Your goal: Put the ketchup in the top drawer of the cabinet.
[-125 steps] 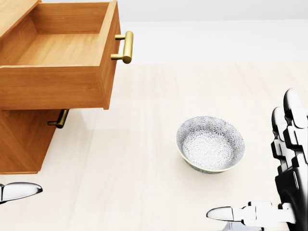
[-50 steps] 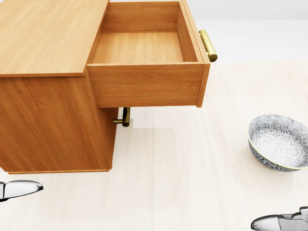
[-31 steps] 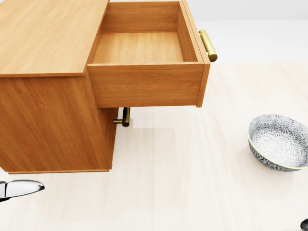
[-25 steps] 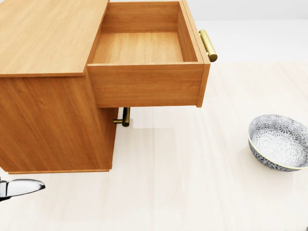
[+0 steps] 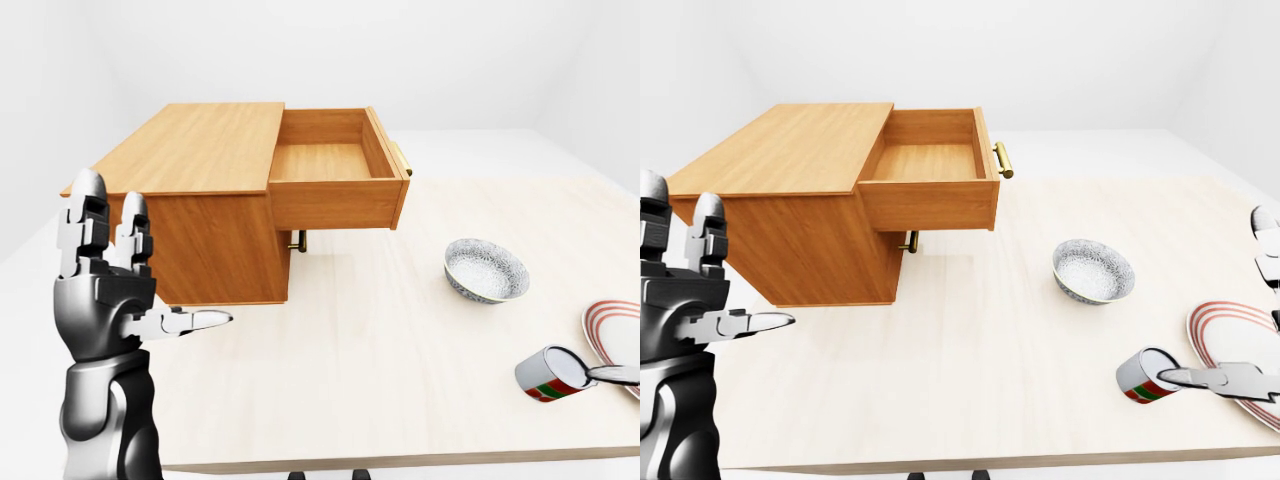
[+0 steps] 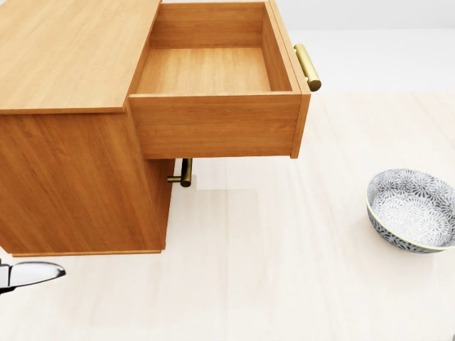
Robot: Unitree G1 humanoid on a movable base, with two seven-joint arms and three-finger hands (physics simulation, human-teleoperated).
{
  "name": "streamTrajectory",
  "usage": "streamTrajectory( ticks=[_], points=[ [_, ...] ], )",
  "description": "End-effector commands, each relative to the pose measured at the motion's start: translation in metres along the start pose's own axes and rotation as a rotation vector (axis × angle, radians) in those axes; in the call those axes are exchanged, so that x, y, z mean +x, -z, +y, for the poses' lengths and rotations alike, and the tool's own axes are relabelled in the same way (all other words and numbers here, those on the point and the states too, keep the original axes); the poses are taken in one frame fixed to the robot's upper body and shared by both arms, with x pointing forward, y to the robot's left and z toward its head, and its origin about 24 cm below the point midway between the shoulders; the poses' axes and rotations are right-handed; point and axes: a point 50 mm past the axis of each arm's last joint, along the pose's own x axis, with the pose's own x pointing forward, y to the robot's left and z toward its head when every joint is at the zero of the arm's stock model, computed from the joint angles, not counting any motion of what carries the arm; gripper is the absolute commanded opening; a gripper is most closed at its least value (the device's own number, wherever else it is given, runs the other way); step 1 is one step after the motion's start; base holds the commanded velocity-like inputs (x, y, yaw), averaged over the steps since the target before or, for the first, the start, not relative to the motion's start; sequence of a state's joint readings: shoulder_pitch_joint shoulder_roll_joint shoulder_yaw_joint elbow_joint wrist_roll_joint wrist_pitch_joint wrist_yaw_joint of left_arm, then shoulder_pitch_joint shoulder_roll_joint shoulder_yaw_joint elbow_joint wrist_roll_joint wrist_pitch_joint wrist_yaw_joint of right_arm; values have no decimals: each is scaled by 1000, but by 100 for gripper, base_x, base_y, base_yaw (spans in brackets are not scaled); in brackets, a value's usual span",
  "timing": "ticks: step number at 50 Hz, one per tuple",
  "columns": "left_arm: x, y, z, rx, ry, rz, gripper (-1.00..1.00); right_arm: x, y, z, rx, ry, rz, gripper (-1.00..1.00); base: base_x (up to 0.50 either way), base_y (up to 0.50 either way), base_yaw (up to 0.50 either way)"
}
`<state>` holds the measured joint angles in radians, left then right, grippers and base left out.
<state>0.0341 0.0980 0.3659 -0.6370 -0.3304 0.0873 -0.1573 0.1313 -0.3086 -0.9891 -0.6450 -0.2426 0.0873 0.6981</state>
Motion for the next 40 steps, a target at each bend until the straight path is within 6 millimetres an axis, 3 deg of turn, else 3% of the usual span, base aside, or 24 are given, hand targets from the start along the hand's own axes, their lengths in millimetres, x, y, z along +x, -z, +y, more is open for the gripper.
streamTrajectory(
  ticks=[1,13,29,40],
  points=[
    [0,-1,2,4,-4,-3,100,-9,21,-1,-12,0,127,100,0,0,0],
    [-1,2,2,5,-2,11,100,-18,47,6,-17,-35,279,100,0,0,0],
    [-2,2,1,3,-3,14,100,-16,57,6,-65,-57,341,100,0,0,0],
    [-2,10,0,1,3,46,100,-16,79,22,0,-133,418,100,0,0,0]
  ],
)
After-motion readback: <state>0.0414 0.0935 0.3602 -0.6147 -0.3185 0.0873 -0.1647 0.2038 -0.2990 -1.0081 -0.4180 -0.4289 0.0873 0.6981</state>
